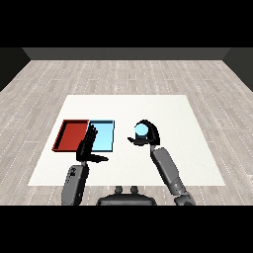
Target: Pick the blue can and put it in the blue box
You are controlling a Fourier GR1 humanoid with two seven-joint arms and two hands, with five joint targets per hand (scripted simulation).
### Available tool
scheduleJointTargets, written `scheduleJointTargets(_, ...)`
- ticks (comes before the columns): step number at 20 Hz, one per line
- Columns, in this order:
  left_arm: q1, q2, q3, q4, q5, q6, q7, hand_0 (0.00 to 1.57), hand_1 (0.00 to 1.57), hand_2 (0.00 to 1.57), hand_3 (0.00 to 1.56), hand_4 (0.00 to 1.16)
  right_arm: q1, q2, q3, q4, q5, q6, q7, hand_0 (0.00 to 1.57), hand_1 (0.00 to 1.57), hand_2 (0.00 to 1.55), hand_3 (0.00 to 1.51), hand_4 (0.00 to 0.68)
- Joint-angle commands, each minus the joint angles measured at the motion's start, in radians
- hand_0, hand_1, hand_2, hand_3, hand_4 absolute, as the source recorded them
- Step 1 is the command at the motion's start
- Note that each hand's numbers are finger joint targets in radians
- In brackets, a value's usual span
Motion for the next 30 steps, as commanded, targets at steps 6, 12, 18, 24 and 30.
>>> scheduleJointTargets(6,-0.072,-0.006,-0.148,0.097,0.061,0.069,0.031,0.00,0.00,0.00,0.00,0.00,-0.074,0.021,-0.060,0.076,-0.002,0.060,-0.036,1.46,1.46,1.47,1.44,0.626)
scheduleJointTargets(12,-0.131,-0.006,-0.276,0.091,0.044,0.258,0.102,0.00,0.00,0.00,0.00,0.00,-0.092,0.022,-0.050,0.020,0.029,0.058,0.037,1.46,1.46,1.47,1.43,0.619)
scheduleJointTargets(18,-0.264,-0.006,-0.229,0.259,0.041,0.234,0.049,0.00,0.00,0.00,0.00,0.00,-0.061,0.008,-0.034,-0.017,0.025,0.101,0.047,1.44,1.44,1.45,1.43,0.606)
scheduleJointTargets(24,-0.267,-0.006,-0.365,0.310,0.083,0.324,0.008,0.00,0.00,0.00,0.00,0.00,-0.125,0.022,0.158,0.008,-0.039,-0.092,0.034,1.42,1.42,1.46,1.43,0.615)
scheduleJointTargets(30,-0.321,-0.006,-0.343,0.417,0.127,0.322,-0.048,0.00,0.00,0.00,0.00,0.00,-0.014,0.022,0.148,0.029,-0.004,-0.018,-0.074,1.43,1.43,1.46,1.42,0.614)
